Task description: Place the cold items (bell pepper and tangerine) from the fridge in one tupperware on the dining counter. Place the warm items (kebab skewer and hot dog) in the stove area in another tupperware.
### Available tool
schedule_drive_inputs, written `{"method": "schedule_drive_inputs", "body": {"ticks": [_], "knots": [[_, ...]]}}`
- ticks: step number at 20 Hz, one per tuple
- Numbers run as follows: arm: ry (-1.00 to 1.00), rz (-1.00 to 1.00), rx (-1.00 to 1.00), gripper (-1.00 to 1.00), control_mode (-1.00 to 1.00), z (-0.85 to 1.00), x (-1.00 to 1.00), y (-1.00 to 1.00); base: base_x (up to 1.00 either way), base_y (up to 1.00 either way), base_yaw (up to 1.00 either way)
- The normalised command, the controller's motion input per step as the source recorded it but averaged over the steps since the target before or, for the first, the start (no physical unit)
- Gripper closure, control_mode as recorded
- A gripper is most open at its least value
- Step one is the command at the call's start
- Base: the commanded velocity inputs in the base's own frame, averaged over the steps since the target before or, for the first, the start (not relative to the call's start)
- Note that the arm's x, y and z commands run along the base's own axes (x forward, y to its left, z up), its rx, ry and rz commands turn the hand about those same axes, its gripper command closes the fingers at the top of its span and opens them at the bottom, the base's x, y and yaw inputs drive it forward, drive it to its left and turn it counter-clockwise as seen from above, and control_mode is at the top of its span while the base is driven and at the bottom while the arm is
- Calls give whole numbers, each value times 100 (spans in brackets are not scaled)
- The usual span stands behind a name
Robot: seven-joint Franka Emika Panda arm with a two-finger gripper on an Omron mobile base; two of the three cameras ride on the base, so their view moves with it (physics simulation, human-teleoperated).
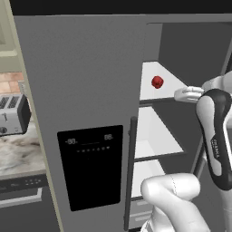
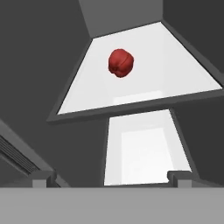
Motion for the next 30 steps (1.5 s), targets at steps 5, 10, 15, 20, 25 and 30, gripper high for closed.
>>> {"method": "schedule_drive_inputs", "body": {"ticks": [5, 10, 15, 20, 25, 30], "knots": [[3, -9, -1, -100, -100, 42, 52, 16, 0, 0, 0], [7, -14, -4, -100, -100, 15, 44, 15, 0, 0, 0], [9, -11, 0, -100, -100, 0, 35, 4, 0, 0, 0], [4, -2, 0, -100, -100, 0, 20, 0, 0, 0, 0], [5, -1, 0, -100, -100, -5, 25, 0, 0, 0, 0], [1, -1, 0, -100, -100, -19, 27, 0, 0, 0, 0]]}}
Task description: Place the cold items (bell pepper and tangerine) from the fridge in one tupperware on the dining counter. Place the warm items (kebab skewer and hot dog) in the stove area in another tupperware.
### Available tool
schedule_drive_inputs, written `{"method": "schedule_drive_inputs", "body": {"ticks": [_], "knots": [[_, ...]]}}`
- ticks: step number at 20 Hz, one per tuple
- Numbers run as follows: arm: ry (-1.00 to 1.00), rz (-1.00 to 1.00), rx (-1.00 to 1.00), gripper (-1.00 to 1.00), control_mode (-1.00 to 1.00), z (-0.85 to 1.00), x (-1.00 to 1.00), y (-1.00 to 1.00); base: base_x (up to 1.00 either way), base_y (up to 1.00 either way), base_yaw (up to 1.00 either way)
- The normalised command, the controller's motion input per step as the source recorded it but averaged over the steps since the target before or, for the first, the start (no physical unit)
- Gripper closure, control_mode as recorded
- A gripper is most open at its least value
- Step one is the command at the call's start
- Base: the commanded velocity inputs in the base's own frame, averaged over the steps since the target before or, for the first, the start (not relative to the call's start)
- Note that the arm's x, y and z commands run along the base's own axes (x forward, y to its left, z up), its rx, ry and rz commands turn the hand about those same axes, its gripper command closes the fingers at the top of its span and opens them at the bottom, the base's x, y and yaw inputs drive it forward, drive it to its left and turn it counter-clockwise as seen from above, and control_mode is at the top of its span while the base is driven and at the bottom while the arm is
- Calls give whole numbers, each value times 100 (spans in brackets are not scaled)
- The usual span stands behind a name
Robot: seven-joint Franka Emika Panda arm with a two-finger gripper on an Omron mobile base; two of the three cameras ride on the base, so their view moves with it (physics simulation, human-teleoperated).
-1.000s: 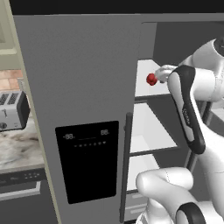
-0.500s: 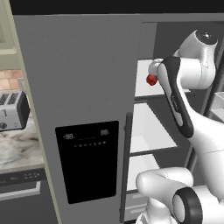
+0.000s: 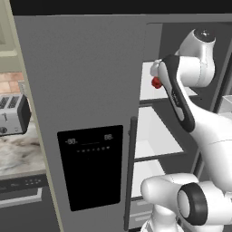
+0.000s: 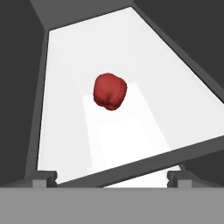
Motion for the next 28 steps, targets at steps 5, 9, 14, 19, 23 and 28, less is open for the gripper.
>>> {"method": "schedule_drive_inputs", "body": {"ticks": [5, 9, 14, 19, 23, 28], "knots": [[0, 0, 0, -100, -100, -21, 38, -1, 0, 0, 0], [0, 0, 0, -100, -100, -17, 47, -7, 0, 0, 0], [0, 0, 3, -100, -100, -16, 50, -13, 0, 0, 0], [0, 0, 1, -100, -100, -8, 49, -9, 0, 0, 0], [0, 0, 0, -100, -100, -7, 47, 0, 0, 0, 0], [2, 0, 0, -100, -100, -6, 33, 0, 0, 0, 0]]}}
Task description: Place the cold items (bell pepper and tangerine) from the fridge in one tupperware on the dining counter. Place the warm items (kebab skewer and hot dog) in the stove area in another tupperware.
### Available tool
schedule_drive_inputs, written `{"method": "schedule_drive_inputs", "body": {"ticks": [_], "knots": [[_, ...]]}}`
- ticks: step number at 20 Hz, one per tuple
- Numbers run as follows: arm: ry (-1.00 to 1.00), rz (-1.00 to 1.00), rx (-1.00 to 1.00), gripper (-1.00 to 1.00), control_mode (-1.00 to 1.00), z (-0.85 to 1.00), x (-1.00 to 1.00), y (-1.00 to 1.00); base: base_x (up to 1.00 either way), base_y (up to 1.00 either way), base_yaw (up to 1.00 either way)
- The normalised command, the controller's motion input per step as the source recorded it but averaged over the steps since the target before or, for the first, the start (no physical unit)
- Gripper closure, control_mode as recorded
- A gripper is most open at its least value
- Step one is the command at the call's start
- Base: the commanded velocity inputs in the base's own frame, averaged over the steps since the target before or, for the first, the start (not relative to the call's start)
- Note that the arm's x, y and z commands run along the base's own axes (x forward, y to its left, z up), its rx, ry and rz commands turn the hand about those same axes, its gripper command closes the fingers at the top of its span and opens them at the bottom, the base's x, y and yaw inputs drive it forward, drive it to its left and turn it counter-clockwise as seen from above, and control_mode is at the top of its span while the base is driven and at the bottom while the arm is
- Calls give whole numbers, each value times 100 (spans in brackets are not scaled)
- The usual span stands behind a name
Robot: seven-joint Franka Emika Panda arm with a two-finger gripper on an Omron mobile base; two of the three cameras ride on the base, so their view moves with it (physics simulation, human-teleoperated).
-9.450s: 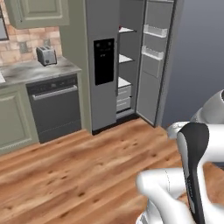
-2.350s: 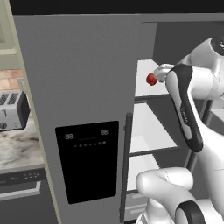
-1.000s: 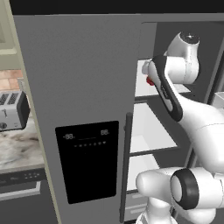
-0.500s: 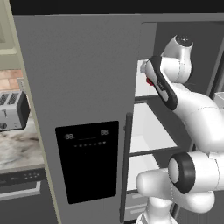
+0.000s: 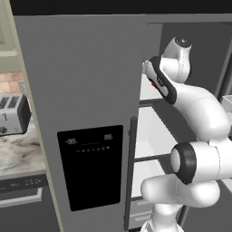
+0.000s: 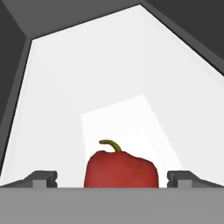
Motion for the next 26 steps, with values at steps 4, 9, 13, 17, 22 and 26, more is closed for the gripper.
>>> {"method": "schedule_drive_inputs", "body": {"ticks": [4, 9, 13, 17, 22, 26], "knots": [[0, -4, 0, -100, -100, -11, 2, -11, 0, 0, 0], [0, -6, 0, -100, -100, -12, 0, -2, 0, 0, 0], [0, -3, 0, -100, -100, -14, 0, 0, 0, 0, 0], [0, 0, 0, -100, -100, -14, -2, 0, 0, 0, 0], [0, 0, 0, -100, -100, -13, 0, 2, 0, 0, 0], [0, 0, -2, 100, -100, -17, 0, 13, 0, 0, 0]]}}
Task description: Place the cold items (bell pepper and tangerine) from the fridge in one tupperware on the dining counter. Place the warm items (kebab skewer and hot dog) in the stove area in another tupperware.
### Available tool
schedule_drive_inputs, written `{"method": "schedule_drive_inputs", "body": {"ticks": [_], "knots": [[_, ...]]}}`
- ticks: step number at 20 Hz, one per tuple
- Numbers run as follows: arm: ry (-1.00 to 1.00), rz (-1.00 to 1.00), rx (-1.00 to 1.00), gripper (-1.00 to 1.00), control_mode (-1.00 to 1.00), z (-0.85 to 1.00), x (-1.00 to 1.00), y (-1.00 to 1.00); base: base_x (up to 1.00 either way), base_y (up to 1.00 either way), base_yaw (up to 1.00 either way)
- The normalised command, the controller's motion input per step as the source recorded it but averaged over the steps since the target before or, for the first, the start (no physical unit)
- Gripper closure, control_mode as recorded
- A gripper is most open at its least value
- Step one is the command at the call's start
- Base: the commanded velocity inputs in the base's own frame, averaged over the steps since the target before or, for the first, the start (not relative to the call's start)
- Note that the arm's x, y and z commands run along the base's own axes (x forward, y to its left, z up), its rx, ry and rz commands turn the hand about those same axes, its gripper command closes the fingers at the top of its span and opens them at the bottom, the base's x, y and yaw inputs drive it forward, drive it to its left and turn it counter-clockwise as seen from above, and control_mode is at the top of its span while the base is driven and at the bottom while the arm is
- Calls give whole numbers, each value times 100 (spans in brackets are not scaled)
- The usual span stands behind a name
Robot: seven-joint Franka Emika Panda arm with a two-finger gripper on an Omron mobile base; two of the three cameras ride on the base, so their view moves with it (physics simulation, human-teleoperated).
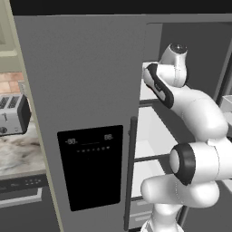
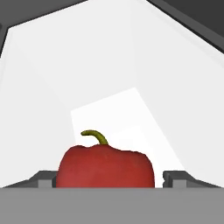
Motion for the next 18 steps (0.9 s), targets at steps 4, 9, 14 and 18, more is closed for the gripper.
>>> {"method": "schedule_drive_inputs", "body": {"ticks": [4, 9, 14, 18], "knots": [[0, 0, 0, 100, -100, -13, 0, 12, 0, 0, 0], [-3, 0, 0, 100, -100, -9, -14, 1, 0, 0, 0], [-25, -1, 5, 100, -100, -2, -69, -18, 0, 0, 0], [-18, 0, 0, 100, -100, 27, -91, -18, 0, 0, 0]]}}
